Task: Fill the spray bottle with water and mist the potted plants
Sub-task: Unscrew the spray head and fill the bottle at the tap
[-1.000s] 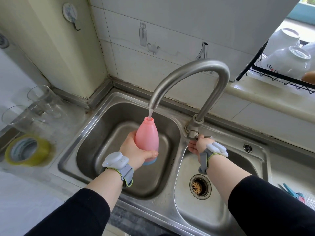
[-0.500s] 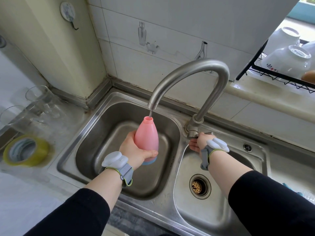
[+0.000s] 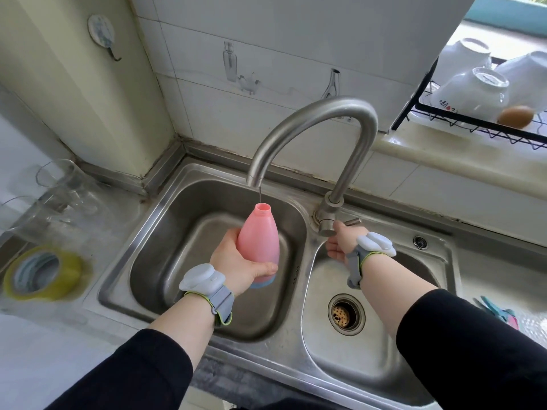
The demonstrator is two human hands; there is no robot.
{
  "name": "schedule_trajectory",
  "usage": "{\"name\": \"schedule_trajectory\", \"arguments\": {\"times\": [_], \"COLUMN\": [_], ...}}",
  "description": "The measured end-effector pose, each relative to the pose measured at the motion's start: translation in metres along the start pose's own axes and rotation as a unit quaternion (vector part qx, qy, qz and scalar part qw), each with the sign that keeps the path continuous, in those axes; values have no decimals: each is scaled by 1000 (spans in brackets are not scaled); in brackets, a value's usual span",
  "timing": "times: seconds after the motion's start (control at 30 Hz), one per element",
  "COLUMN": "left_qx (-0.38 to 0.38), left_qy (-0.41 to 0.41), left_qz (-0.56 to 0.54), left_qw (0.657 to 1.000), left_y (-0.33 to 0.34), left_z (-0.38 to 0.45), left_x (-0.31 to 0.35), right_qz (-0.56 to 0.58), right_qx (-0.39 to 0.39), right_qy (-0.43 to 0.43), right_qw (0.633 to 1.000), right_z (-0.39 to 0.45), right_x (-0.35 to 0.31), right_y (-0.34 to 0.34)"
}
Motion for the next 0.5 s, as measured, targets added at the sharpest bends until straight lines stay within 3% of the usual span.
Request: {"name": "schedule_trajectory", "arguments": {"times": [0.07, 0.23, 0.27, 0.33, 0.4, 0.5], "left_qx": [-13, -64, -74, -98, -116, -151], "left_qy": [4, 27, 32, 40, 46, 56], "left_qz": [7, 24, 25, 27, 29, 42], "left_qw": [1000, 997, 996, 994, 992, 986], "left_y": [3, 21, 25, 34, 42, 61], "left_z": [-4, -17, -20, -26, -30, -38], "left_x": [2, 8, 10, 12, 13, 14], "right_qz": [7, 49, 76, 152, 225, 263], "right_qx": [-16, 32, 16, -92, -188, -170], "right_qy": [-12, -56, -51, -34, -83, -83], "right_qw": [1000, 997, 996, 984, 952, 946], "right_z": [-4, -31, -34, -33, -31, -15], "right_x": [8, 34, 40, 57, 64, 94], "right_y": [-2, -17, -19, -21, -23, -47]}}
Point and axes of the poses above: each hand's wrist, its own z-axis towards the middle knuckle, its own y-axis out of the palm, x = y × z, the point moved 5 cm from there along z, towards the middle knuckle, and after that the axes turned 12 degrees about -z, right-handed, at the moved point
